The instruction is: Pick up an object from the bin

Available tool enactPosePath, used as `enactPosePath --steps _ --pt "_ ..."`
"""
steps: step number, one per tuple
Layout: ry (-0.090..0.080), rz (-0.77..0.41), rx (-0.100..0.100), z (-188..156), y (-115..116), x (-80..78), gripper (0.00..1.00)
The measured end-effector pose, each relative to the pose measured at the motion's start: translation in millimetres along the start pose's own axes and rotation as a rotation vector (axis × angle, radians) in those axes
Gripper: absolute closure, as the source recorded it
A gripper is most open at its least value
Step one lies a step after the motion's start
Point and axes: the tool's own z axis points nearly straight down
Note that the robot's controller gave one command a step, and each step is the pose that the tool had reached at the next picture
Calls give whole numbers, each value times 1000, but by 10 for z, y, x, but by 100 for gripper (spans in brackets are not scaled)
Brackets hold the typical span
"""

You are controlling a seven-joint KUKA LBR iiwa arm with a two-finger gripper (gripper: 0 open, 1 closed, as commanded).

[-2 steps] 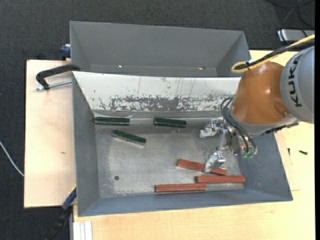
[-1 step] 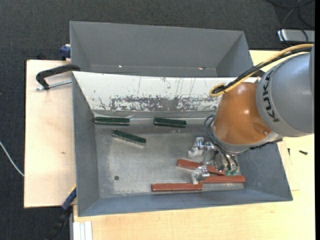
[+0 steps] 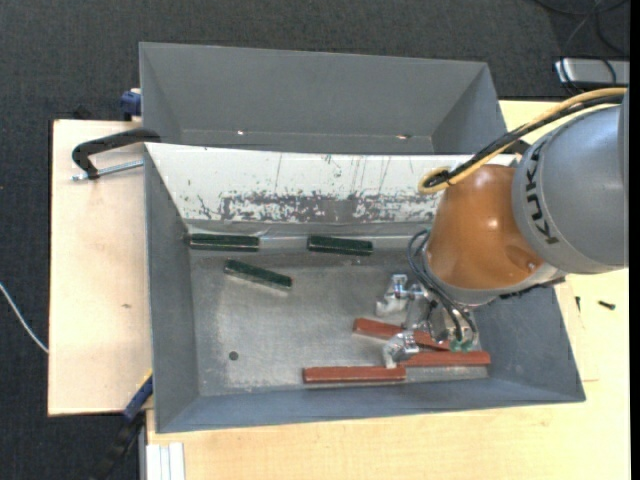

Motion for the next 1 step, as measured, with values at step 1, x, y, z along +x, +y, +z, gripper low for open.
enactPosePath --steps 1 --pt "-10 -17 -11 -1380 -224 -122 100"
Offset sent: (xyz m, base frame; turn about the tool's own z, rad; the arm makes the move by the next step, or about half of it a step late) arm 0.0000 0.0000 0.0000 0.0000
